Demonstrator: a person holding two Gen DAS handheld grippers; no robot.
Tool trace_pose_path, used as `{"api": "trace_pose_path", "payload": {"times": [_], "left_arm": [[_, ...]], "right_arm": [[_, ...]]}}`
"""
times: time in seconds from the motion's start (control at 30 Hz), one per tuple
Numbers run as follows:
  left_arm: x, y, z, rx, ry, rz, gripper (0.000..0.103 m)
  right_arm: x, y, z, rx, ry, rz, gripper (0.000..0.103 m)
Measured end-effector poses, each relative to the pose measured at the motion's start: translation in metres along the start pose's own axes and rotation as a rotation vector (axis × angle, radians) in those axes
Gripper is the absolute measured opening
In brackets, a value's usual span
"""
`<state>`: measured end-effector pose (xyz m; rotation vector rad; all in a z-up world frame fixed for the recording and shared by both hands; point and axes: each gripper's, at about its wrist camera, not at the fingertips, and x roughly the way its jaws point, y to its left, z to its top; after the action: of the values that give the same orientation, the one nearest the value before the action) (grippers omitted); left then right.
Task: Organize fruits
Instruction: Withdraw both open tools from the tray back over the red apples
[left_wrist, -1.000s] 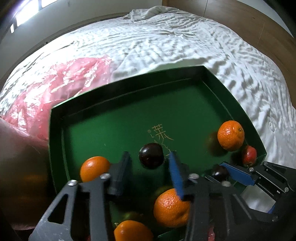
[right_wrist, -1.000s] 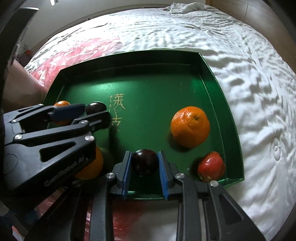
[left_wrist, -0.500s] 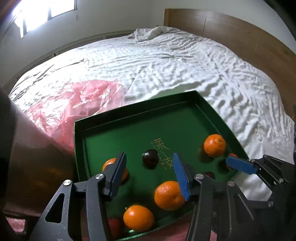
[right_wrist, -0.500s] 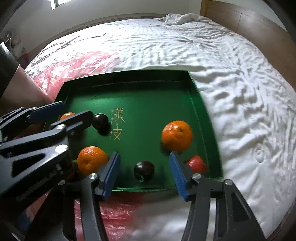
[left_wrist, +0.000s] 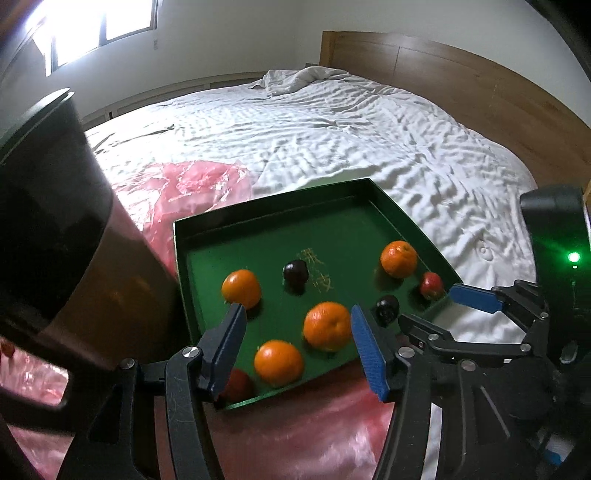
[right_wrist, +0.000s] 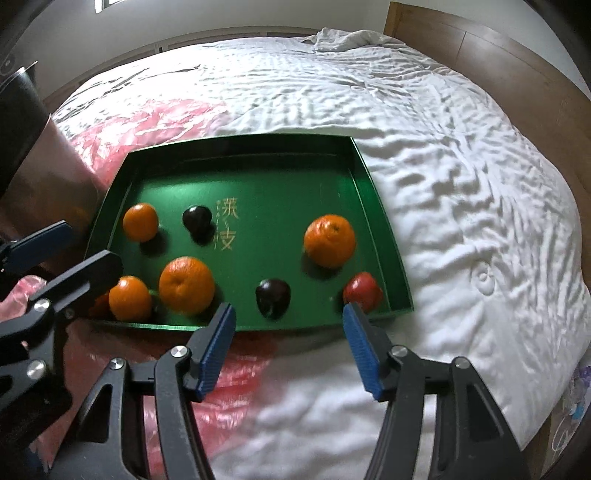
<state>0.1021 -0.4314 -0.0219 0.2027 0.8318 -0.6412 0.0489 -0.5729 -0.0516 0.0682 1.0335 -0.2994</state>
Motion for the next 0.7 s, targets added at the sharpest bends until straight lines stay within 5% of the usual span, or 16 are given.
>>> {"api": "trace_pose_path", "payload": {"times": [0.37, 0.7], "left_arm": [[-0.039, 0.018, -0.045, 0.011, 0.023, 0.02, 0.053], [-0.069, 0.065, -0.084, 0.006, 0.031, 0.106, 0.053]], "right_arm": [[-0.02, 0.012, -0.028, 0.01, 0.022, 0.027, 0.103], [-0.037, 0.062, -0.047, -0.005, 0.019, 0.121, 0.103]]}}
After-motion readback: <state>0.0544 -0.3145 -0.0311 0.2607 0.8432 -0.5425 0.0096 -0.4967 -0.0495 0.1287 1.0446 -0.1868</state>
